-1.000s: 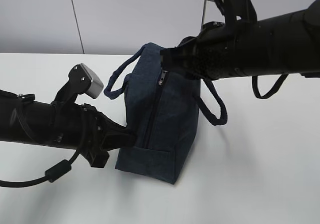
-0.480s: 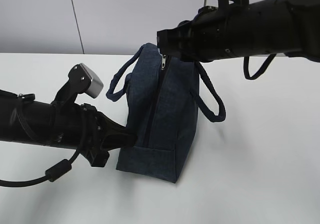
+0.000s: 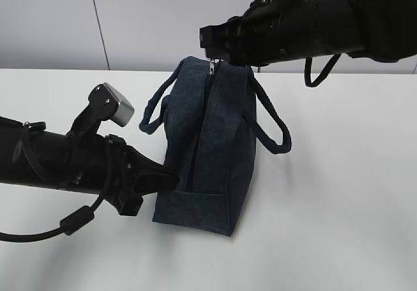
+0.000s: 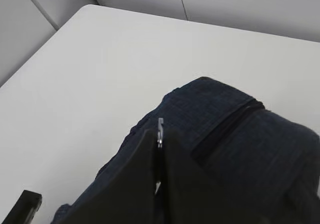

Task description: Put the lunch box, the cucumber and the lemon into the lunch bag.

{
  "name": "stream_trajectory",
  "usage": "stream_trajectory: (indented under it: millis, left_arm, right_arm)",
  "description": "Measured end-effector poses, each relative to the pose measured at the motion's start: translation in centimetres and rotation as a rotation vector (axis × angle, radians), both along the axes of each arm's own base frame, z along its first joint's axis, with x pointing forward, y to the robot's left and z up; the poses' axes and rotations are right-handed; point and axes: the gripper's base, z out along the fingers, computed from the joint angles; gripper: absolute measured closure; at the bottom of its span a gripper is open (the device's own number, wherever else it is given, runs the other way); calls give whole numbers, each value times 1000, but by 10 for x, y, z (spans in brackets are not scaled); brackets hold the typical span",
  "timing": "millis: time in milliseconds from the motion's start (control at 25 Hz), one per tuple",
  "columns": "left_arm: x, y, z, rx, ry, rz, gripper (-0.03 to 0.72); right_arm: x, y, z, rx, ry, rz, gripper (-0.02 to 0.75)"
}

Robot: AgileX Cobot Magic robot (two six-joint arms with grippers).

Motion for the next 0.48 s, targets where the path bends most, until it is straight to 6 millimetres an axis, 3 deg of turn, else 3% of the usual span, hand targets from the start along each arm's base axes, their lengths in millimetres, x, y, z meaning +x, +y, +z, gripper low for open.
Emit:
stream_trajectory:
  millis: [240, 480]
  left_arm:
    - [0, 0, 0, -4, 12, 5, 690]
    - [-2, 0, -1, 3, 31, -2, 690]
  right_arm:
    - [11, -16, -3, -9, 1, -40, 738]
    - [23, -20, -10, -30, 0, -50, 738]
